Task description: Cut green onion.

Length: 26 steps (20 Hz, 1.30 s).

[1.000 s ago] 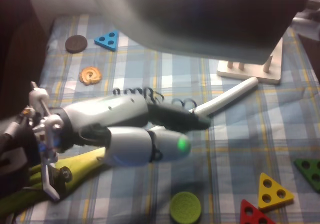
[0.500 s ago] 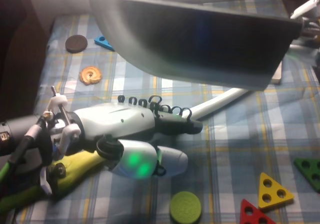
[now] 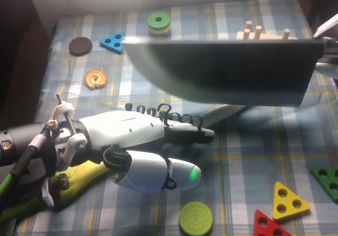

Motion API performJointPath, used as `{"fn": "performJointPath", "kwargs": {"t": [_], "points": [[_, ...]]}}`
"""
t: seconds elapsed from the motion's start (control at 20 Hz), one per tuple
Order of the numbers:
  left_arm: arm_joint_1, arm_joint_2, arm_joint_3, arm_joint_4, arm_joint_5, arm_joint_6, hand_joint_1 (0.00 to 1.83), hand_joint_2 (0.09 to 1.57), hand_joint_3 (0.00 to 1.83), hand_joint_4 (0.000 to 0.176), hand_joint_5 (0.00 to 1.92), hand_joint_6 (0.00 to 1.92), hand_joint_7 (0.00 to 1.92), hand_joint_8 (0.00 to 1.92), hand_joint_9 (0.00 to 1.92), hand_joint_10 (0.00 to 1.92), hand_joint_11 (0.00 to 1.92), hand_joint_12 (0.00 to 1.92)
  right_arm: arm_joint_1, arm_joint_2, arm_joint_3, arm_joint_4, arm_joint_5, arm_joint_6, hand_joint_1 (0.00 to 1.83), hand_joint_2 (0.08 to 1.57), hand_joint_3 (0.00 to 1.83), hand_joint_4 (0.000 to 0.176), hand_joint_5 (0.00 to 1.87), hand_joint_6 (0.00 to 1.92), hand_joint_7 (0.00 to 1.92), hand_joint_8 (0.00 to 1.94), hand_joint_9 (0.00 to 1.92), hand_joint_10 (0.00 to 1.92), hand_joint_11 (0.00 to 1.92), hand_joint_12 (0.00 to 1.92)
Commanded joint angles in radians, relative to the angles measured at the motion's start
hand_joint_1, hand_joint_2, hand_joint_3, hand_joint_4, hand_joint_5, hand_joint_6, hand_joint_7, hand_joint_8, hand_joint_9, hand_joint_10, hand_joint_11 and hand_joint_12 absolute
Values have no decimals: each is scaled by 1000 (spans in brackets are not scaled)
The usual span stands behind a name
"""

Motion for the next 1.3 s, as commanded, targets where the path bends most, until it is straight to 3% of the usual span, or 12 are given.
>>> {"fn": "performJointPath", "kwargs": {"t": [0.0, 0.15, 0.45, 0.55, 0.7, 0.8, 1.1, 1.25], "points": [[-8, -10, -4, -7, -81, -3, 0, 1349, 0, 0, 187, 7, 224, 6, 219, 7, 62, 245, 9, 9, 9, 17, 107, 7, 608, 1360, 10, 0, 990, 1921, 1393, 1941, 1535, 1921, 1533, 1921], [-5, -13, -7, -9, -81, -3, 0, 1340, 0, 0, 144, 0, 177, 0, 162, 1, 3, 188, 9, 7, 13, 4, 85, 5, 529, 1376, 0, 0, 1076, 1921, 1327, 1941, 1433, 1921, 1441, 1921], [2, -11, -7, -19, -87, -4, 0, 1333, 0, 0, 140, 10, 168, 9, 149, 8, 15, 132, 21, 1, 12, -11, 80, 4, 394, 1396, 5, 0, 1155, 1921, 1372, 1941, 1476, 1921, 1492, 1921], [3, -11, -7, -22, -90, -4, 0, 1336, 0, 0, 145, 6, 178, 8, 160, 8, 22, 138, 42, 3, 12, -4, 117, 4, 496, 1395, 0, 0, 1108, 1921, 1351, 1941, 1464, 1921, 1486, 1921], [4, -10, -7, -31, -100, -4, 0, 1344, 1, 0, 154, 9, 183, 9, 157, 6, 15, 137, 71, 9, 13, 3, 169, 4, 462, 1388, 0, 0, 1109, 1921, 1366, 1941, 1479, 1921, 1500, 1921], [6, -6, -7, -48, -119, -4, 0, 1353, 4, 0, 171, 12, 204, 13, 184, 14, 32, 149, 100, 23, 15, 3, 181, -3, 540, 1383, 0, 0, 1146, 1921, 1448, 1941, 1585, 1921, 1593, 1921], [23, 51, -29, -147, -264, -4, 0, 1340, 0, 0, 170, 0, 213, 0, 180, 1, 8, 127, 133, 52, 40, 35, 154, -53, 450, 1409, 0, 0, 1122, 1921, 1398, 1941, 1521, 1921, 1565, 1921], [65, 108, -50, -277, -414, 23, 0, 1335, 0, 0, 126, 0, 155, 0, 146, 0, 7, 135, 165, 57, 68, 45, 112, -53, 472, 1405, 0, 0, 1158, 1921, 1401, 1941, 1509, 1921, 1542, 1921]]}}
